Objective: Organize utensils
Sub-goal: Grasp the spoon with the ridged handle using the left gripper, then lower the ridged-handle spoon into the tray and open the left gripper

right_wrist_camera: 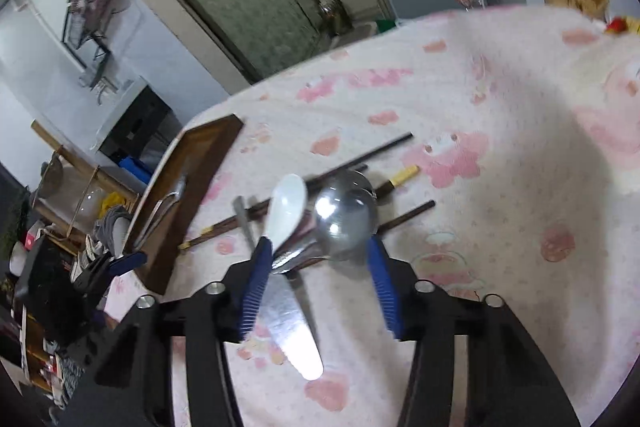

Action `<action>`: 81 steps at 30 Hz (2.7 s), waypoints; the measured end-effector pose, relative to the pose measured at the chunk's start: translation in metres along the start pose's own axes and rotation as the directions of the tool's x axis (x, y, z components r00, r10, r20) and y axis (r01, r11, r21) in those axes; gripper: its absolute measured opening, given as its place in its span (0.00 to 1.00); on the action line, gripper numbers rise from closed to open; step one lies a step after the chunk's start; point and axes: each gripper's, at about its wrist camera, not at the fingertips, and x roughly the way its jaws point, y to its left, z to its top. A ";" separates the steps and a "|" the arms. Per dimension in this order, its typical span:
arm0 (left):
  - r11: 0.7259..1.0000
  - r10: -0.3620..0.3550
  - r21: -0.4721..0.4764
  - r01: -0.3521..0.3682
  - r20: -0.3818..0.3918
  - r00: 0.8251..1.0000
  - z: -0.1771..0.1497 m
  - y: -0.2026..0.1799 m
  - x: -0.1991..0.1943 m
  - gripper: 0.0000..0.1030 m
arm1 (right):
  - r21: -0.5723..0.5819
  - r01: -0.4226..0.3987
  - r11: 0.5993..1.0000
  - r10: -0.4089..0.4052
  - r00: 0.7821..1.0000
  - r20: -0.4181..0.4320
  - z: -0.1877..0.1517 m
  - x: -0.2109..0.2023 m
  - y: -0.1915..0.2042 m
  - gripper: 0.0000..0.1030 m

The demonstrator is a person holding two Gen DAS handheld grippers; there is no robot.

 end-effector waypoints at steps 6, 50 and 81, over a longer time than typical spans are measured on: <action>1.000 -0.013 0.012 0.013 -0.016 1.000 0.003 -0.010 0.008 0.94 | 0.023 0.069 0.997 -0.069 0.997 -0.019 0.006 0.027 -0.015 0.29; 1.000 0.017 -0.012 -0.017 -0.009 1.000 0.002 0.029 -0.021 0.15 | -0.116 -0.233 0.965 0.248 0.959 0.137 0.046 -0.008 0.097 0.01; 0.953 0.216 -0.193 -0.232 -0.099 0.971 -0.050 0.179 -0.041 0.21 | -0.060 -0.219 0.974 0.213 0.973 -0.094 0.058 0.179 0.186 0.13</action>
